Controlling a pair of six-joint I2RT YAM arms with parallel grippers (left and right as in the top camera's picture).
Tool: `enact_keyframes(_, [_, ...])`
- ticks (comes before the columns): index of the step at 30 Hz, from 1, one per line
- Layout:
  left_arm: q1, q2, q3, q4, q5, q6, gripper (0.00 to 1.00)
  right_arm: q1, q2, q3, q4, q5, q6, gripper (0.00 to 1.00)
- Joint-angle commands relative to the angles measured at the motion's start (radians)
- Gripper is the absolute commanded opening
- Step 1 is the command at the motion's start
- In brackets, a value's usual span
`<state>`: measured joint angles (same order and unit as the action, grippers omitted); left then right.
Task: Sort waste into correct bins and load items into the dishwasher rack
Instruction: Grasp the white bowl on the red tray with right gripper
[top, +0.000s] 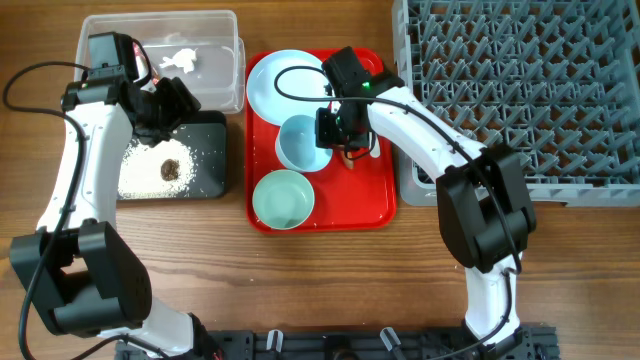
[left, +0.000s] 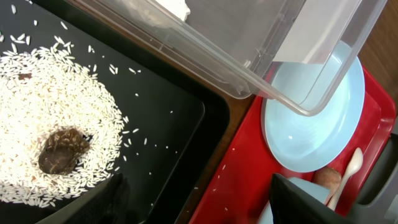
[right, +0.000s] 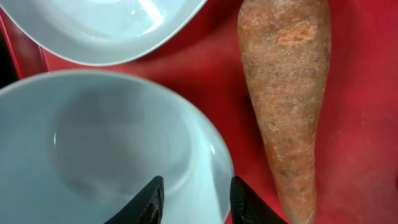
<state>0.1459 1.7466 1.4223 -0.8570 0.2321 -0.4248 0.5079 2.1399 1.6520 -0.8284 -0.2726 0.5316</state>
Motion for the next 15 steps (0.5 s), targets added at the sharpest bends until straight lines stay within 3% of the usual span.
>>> enact_keyframes(1, [0.001, -0.013, 0.003, -0.002, -0.010, -0.006, 0.73, -0.001, 0.032, -0.001, 0.009, 0.008, 0.021, 0.37])
enact_keyframes(4, [0.001, -0.013, 0.003, -0.019, -0.010, -0.002, 0.74, -0.002, 0.031, -0.001, 0.028, 0.001, 0.021, 0.50])
enact_keyframes(7, [0.001, -0.013, 0.003, -0.019, -0.010, -0.002, 0.74, -0.015, 0.019, 0.000, 0.043, 0.000, 0.017, 0.55])
enact_keyframes(10, [0.001, -0.013, 0.003, -0.019, -0.010, -0.002, 0.75, -0.009, 0.020, 0.000, 0.046, -0.021, -0.008, 0.56])
enact_keyframes(15, [0.001, -0.013, 0.003, -0.020, -0.009, -0.002, 0.84, 0.012, 0.034, -0.011, 0.052, -0.008, 0.018, 0.45])
